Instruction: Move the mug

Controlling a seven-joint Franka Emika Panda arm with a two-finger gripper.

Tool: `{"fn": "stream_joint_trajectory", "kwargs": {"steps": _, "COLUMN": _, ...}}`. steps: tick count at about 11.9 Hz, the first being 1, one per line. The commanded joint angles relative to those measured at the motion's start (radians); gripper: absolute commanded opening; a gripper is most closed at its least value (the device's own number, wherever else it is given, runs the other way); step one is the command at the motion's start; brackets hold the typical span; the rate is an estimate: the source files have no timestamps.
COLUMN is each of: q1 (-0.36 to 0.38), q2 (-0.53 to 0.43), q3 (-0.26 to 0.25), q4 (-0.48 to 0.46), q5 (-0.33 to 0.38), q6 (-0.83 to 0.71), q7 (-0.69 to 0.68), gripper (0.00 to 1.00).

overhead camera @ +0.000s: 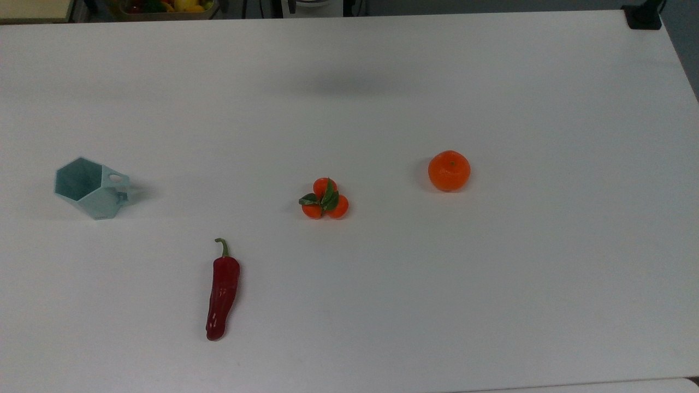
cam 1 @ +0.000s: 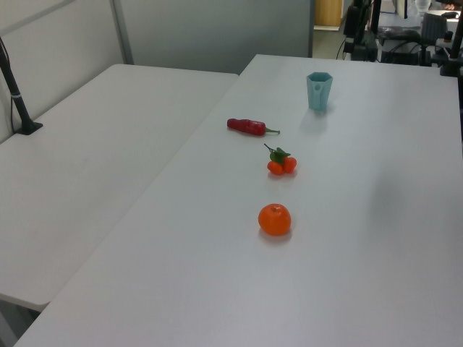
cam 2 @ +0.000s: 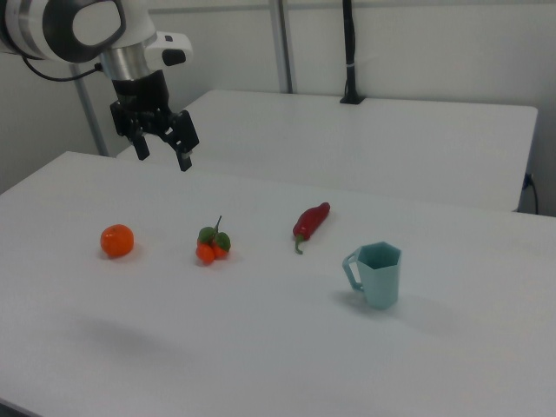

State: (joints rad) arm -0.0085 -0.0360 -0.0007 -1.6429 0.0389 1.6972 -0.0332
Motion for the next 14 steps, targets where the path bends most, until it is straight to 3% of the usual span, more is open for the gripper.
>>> {"fn": "stream_joint_trajectory", "kwargs": {"steps": 1, "q1": -0.005, "q2": -0.028, "q3": 0.007, "q4": -0.035, "q5": 0.024, "q6": 0.001, "q7": -0.022, "gripper": 1.0}}
{"fn": "stream_joint_trajectory", "kwargs": {"steps": 14, "q1": -0.015, "q2": -0.028, "q3": 0.005, "q4": -0.031, "q5": 0.042, "q6": -0.008, "q7": 0.004, "gripper": 1.0}}
